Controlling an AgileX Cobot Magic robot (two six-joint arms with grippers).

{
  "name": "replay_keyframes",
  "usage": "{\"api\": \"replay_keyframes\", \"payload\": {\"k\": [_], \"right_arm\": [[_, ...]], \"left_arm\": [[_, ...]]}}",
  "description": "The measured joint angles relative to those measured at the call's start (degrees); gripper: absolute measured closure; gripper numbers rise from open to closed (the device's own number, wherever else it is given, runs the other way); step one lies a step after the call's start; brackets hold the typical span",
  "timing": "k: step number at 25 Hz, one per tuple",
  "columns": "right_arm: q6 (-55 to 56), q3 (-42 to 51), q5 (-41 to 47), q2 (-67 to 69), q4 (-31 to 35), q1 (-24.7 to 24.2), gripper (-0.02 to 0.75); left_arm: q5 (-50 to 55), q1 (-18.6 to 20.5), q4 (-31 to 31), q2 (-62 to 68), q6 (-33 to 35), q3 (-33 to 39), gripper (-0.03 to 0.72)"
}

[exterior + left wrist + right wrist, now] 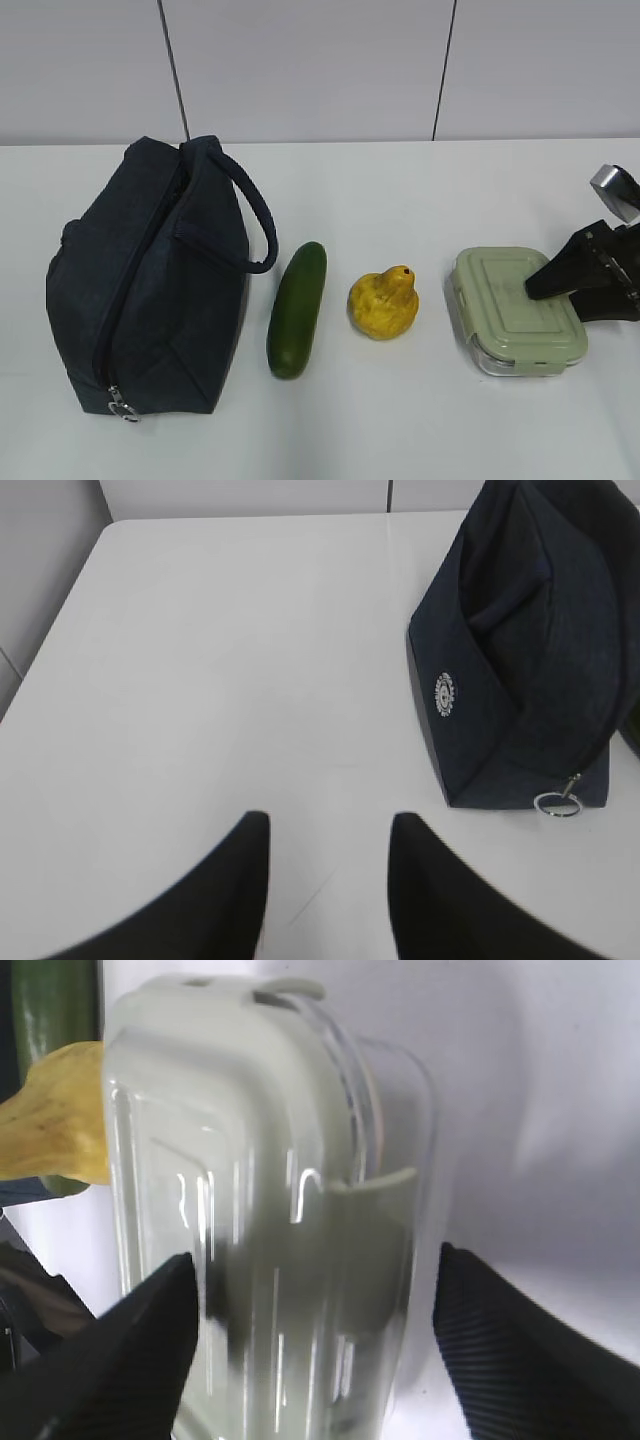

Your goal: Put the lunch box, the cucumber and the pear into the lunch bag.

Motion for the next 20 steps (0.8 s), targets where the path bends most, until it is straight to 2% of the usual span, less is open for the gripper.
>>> {"api": "replay_keyframes", "payload": {"k": [3, 9, 20], "right_arm": [[0.0, 0.0, 0.0, 0.1, 0.1, 0.0, 0.173], [-0.1, 0.0, 0.0, 0.1, 0.1, 0.0, 0.232], [-0.1, 0.0, 0.0, 0.1, -0.1, 0.0, 0.241]], "left_arm": [[0.0, 0.0, 0.0, 0.0, 0.0, 0.0, 0.446], [0.0, 0.0, 0.0, 0.0, 0.0, 0.0, 0.446], [0.0, 0.0, 0.0, 0.0, 0.0, 0.0, 0.446]]}}
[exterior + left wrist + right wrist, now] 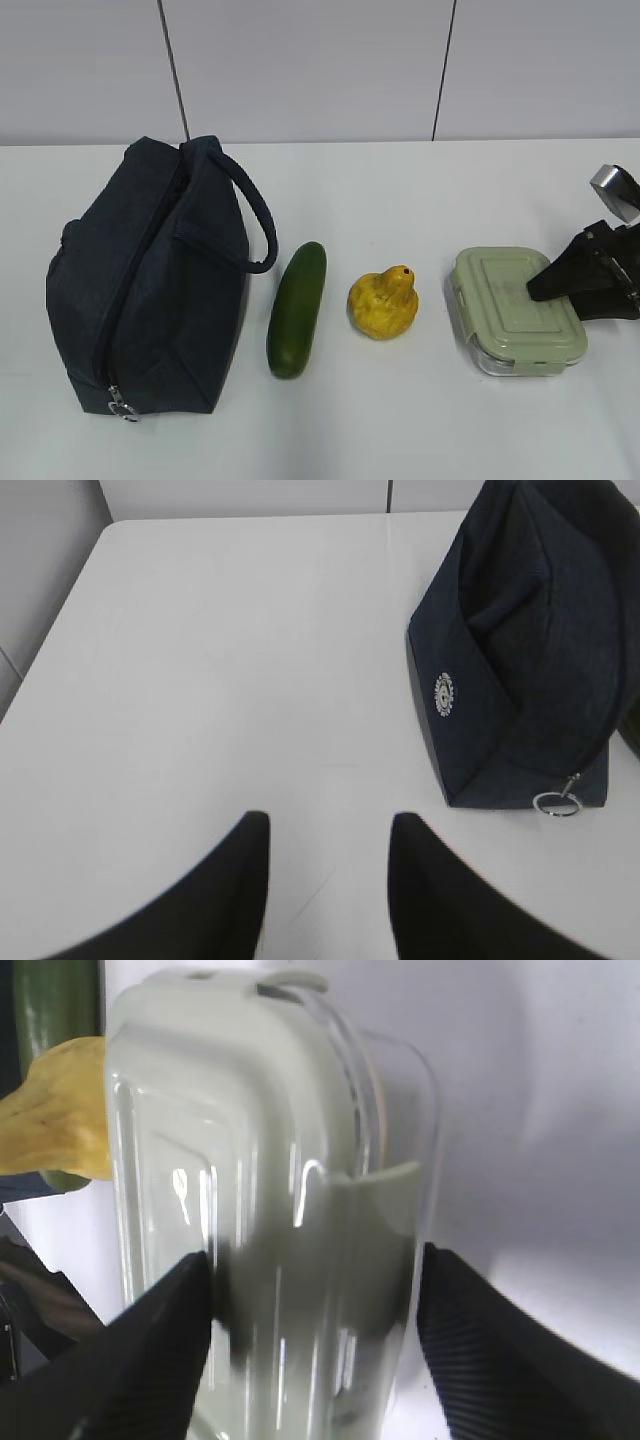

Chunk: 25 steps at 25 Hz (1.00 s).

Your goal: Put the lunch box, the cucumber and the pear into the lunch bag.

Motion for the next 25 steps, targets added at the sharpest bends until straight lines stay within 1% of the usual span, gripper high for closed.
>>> {"api": "replay_keyframes", "payload": {"k": [11, 15, 25], "right_arm": [[-1.0, 0.0, 0.4, 0.0, -1.5, 0.0, 0.242], [-1.1, -0.1, 0.8, 0.3, -1.5, 0.0, 0.262], [-1.3, -0.4, 1.6, 1.0, -0.8, 0.0, 0.279]], "left_arm": [[0.0, 0.0, 0.0, 0.0, 0.0, 0.0, 0.446], [0.0, 0.0, 0.0, 0.0, 0.0, 0.0, 0.446], [0.0, 0.0, 0.0, 0.0, 0.0, 0.0, 0.446]]}}
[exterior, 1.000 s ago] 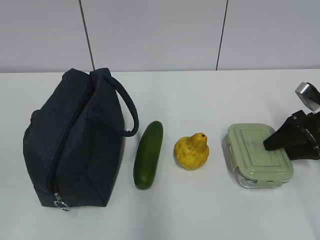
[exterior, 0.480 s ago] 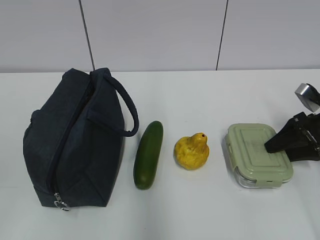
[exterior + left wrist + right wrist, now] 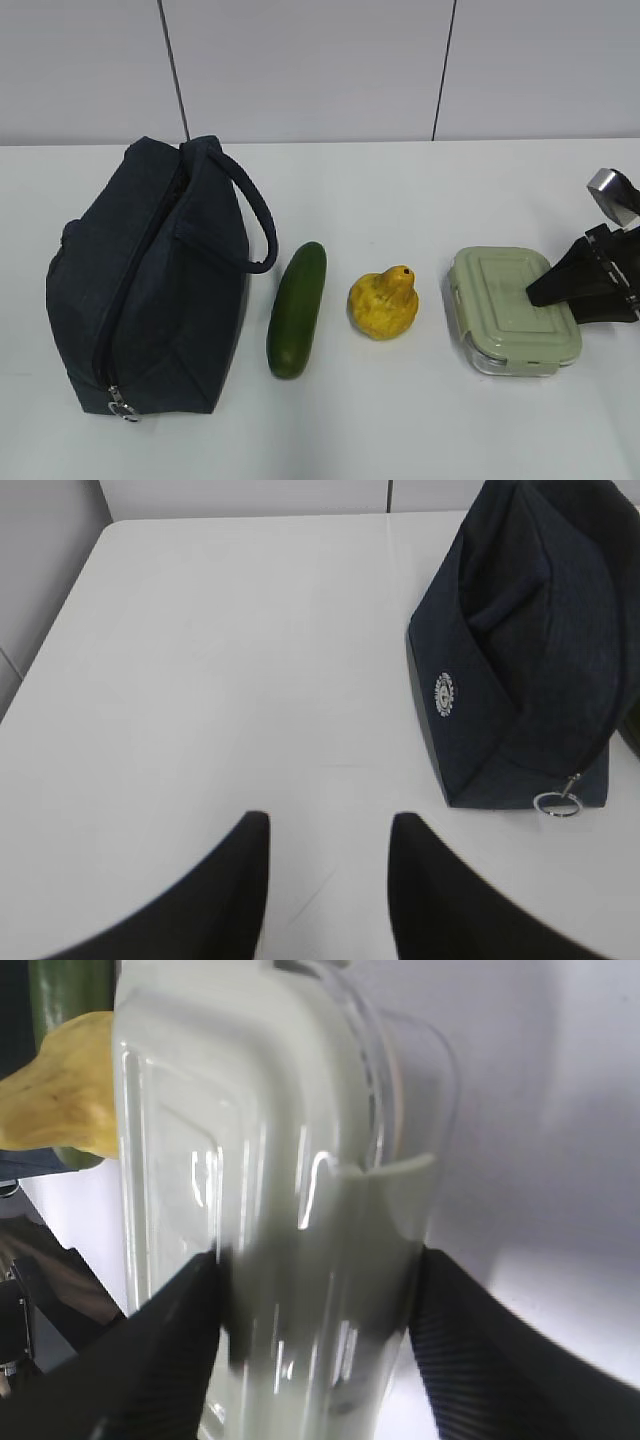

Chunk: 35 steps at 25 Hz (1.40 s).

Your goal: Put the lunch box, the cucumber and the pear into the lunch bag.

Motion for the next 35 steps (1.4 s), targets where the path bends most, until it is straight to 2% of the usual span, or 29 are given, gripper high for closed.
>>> {"api": "replay_keyframes", "payload": {"k": [8, 35], "right_arm": [[0.2, 0.0, 0.8, 0.1, 1.0, 0.0, 0.363], [0.3, 0.0, 0.8, 0.1, 1.0, 0.0, 0.366]], "left_arm": [[0.0, 0.0, 0.0, 0.0, 0.0, 0.0, 0.446], [0.0, 0.0, 0.0, 0.0, 0.0, 0.0, 0.446]]}}
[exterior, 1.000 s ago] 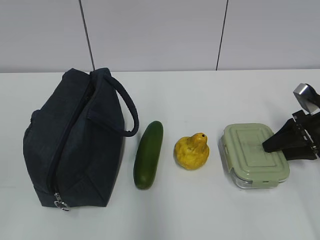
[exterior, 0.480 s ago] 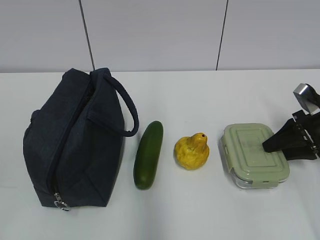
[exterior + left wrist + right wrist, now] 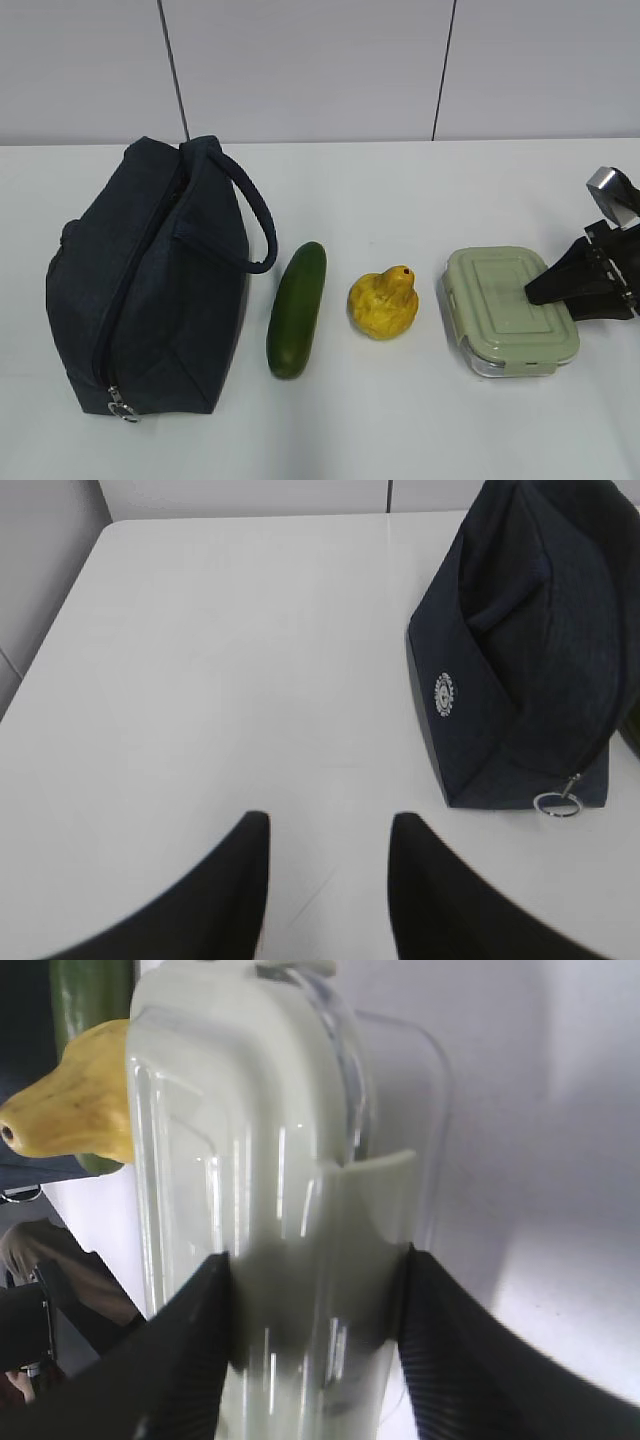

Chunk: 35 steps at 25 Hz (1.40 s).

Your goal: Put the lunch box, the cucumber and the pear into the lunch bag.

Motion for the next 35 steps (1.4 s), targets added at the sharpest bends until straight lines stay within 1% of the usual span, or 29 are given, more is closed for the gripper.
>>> {"api": "replay_keyframes", "payload": {"k": [3, 5, 9, 11, 13, 15, 18, 20, 22, 24, 29, 31, 35], "right_arm": [[0.0, 0.0, 0.1, 0.0, 0.0, 0.0, 0.367], [0.0, 0.0, 0.1, 0.0, 0.0, 0.0, 0.367], [0.0, 0.0, 0.1, 0.0, 0.0, 0.0, 0.367], [0.0, 0.0, 0.1, 0.0, 0.0, 0.0, 0.367], [0.0, 0.0, 0.1, 0.0, 0.0, 0.0, 0.367], [0.0, 0.0, 0.1, 0.0, 0.0, 0.0, 0.367], [0.0, 0.0, 0.1, 0.0, 0.0, 0.0, 0.367], [0.0, 0.0, 0.1, 0.0, 0.0, 0.0, 0.367], [0.0, 0.0, 0.1, 0.0, 0.0, 0.0, 0.367], [0.0, 0.0, 0.1, 0.0, 0.0, 0.0, 0.367], [0.0, 0.0, 0.1, 0.0, 0.0, 0.0, 0.367], [0.0, 0.0, 0.1, 0.0, 0.0, 0.0, 0.367], [0.0, 0.0, 0.1, 0.0, 0.0, 0.0, 0.367]], "left_arm": [[0.0, 0.0, -0.3, 0.2, 0.0, 0.0, 0.446], [-0.4, 0.0, -2.1, 2.1, 0.0, -0.4, 0.446], [-8.5, 0.0, -11.2, 8.6, 0.3, -1.3, 0.446], [-12.4, 0.0, -15.4, 13.9, 1.8, -1.5, 0.445], [-14.0, 0.0, -18.7, 19.5, 4.1, -1.6, 0.436], [-14.3, 0.0, -22.9, 25.8, 7.2, -2.0, 0.412], [-15.4, 0.0, -30.5, 33.4, 14.3, -2.9, 0.333], [-16.3, 0.0, -34.5, 37.6, 18.5, -3.3, 0.284], [-17.7, 0.0, -37.7, 41.7, 21.8, -3.3, 0.259], [-19.3, 0.0, -40.3, 44.9, 24.6, -3.3, 0.251], [-21.1, 0.0, -47.6, 51.8, 34.2, -3.9, 0.253], [-21.4, 0.0, -48.7, 54.7, 35.4, -5.1, 0.265], [-21.1, 0.0, -48.9, 60.9, 38.3, -8.4, 0.293]]}}
